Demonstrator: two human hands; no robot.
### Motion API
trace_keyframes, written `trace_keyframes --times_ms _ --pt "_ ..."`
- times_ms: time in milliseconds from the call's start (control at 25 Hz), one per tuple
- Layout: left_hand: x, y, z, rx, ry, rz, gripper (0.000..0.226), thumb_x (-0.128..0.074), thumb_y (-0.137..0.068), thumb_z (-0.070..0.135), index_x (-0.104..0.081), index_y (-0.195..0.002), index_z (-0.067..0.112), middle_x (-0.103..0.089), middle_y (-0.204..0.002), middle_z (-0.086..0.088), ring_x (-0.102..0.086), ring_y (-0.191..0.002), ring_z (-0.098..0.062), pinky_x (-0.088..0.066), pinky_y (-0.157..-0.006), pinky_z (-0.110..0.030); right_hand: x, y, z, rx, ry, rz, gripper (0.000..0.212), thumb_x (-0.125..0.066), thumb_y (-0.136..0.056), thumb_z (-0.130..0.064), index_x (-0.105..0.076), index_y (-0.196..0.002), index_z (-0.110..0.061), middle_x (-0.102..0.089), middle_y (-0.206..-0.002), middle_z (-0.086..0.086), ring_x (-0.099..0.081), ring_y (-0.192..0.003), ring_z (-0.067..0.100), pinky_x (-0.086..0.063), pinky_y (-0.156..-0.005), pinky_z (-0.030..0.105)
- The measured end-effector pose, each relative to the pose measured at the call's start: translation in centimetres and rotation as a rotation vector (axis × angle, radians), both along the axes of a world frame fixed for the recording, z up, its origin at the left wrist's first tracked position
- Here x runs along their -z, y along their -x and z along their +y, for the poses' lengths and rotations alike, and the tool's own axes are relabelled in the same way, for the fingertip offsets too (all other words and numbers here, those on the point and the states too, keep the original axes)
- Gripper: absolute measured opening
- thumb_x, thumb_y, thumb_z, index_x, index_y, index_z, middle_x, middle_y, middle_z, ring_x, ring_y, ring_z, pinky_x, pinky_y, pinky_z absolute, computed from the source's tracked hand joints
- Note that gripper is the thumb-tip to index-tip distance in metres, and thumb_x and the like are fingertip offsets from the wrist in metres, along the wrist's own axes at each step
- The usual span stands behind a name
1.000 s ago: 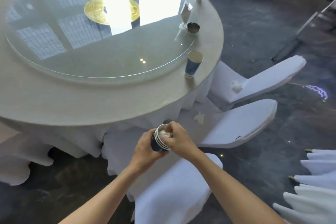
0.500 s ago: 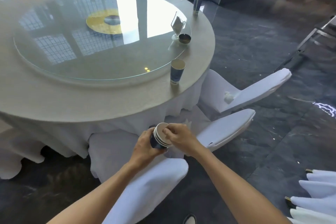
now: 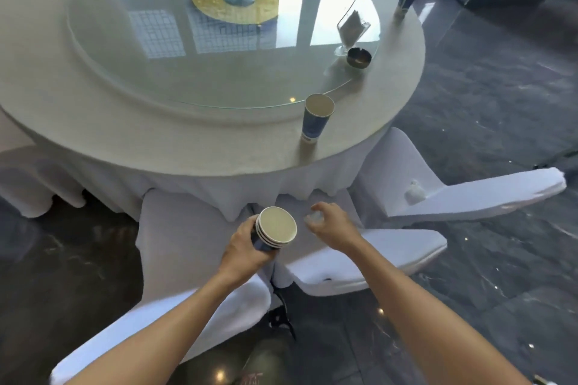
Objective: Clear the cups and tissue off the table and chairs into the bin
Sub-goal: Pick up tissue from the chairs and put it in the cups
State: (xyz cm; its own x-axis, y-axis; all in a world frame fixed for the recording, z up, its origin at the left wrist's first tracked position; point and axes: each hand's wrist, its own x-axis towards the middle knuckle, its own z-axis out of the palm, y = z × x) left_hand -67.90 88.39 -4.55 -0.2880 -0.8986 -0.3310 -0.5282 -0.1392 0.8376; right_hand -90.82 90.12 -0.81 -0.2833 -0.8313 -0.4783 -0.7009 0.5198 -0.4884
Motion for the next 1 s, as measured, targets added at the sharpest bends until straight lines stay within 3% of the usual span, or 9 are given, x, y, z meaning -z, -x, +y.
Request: trace_keyframes --times_ms 160,320,480,560,680,760,880,1000 --pt "4.3 4.5 -3.5 -0.006 -0.069 -0.007 0.077 -0.088 -0.062 0.033 -0.059 -0.133 0.034 -0.068 -0.125 0.008 -0.066 -0.116 -0.016 -0.055 -0.095 -0.035 4.9 3.9 -3.3 -0.073 -0.144 0.03 0.056 -0.063 -0.09 -0.029 -0.049 -0.144 -0.02 -0.045 -0.147 0.008 -0.055 -0.125 0.028 -0.055 -0.097 0.044" --pt "8.5 7.1 -5.8 -0.033 -0.138 -0.045 0.08 -0.091 -0.068 0.023 -0.057 -0.141 0.032 -0.068 -0.132 0.009 -0.062 -0.123 -0.013 -0.047 -0.093 -0.027 10.3 6.6 -6.1 -0.167 -0.23 0.082 0.06 -0.061 -0.093 -0.025 -0.043 -0.149 -0.017 -0.043 -0.15 0.01 -0.053 -0.128 0.032 -0.049 -0.096 0.037" --pt "12.9 8.4 -7.2 -0.063 -0.207 -0.088 0.079 -0.092 -0.072 0.019 -0.057 -0.141 0.03 -0.063 -0.126 0.015 -0.056 -0.118 -0.007 -0.04 -0.088 -0.019 17.2 8.1 -7.7 -0.285 -0.335 0.122 0.06 -0.059 -0.092 -0.02 -0.041 -0.149 -0.018 -0.04 -0.15 0.011 -0.058 -0.121 0.037 -0.051 -0.095 0.04" --pt "16.4 9.2 -8.0 -0.072 -0.241 -0.109 0.075 -0.091 -0.073 0.021 -0.057 -0.14 0.027 -0.062 -0.124 0.014 -0.055 -0.116 -0.006 -0.04 -0.083 -0.015 22.3 8.8 -9.1 -0.352 -0.371 0.139 0.064 -0.061 -0.091 -0.019 -0.038 -0.152 -0.019 -0.035 -0.154 0.012 -0.06 -0.121 0.04 -0.052 -0.094 0.042" --pt "18.8 10.1 -8.5 -0.077 -0.28 -0.087 0.076 -0.091 -0.074 0.023 -0.056 -0.141 0.027 -0.065 -0.126 0.013 -0.058 -0.118 -0.006 -0.042 -0.087 -0.016 26.8 9.9 -10.2 -0.416 -0.401 0.198 0.07 -0.063 -0.091 -0.02 -0.032 -0.154 -0.024 -0.022 -0.161 0.012 -0.063 -0.117 0.041 -0.053 -0.089 0.042" --pt "21.0 11.0 -8.8 -0.089 -0.294 -0.087 0.075 -0.091 -0.073 0.022 -0.057 -0.14 0.026 -0.069 -0.127 0.009 -0.062 -0.116 -0.008 -0.043 -0.082 -0.009 30.6 10.9 -10.8 -0.465 -0.41 0.248 0.07 -0.062 -0.092 -0.019 -0.03 -0.154 -0.027 -0.02 -0.16 0.014 -0.064 -0.113 0.042 -0.054 -0.086 0.043" --pt "23.6 11.9 -8.7 -0.082 -0.314 -0.079 0.076 -0.091 -0.071 0.023 -0.058 -0.139 0.024 -0.07 -0.131 0.006 -0.066 -0.12 -0.013 -0.049 -0.09 -0.02 34.8 12.2 -11.3 -0.505 -0.417 0.286 0.059 -0.059 -0.094 -0.015 -0.037 -0.149 -0.02 -0.034 -0.146 0.017 -0.063 -0.111 0.043 -0.055 -0.086 0.046" --pt "23.7 12.7 -8.3 -0.102 -0.324 -0.075 0.079 -0.092 -0.07 0.026 -0.057 -0.141 0.026 -0.069 -0.133 0.007 -0.065 -0.122 -0.013 -0.054 -0.097 -0.031 36.1 13.3 -11.1 -0.564 -0.4 0.248 0.034 -0.051 -0.098 -0.016 -0.05 -0.131 -0.01 -0.05 -0.13 0.018 -0.062 -0.108 0.043 -0.051 -0.085 0.044"
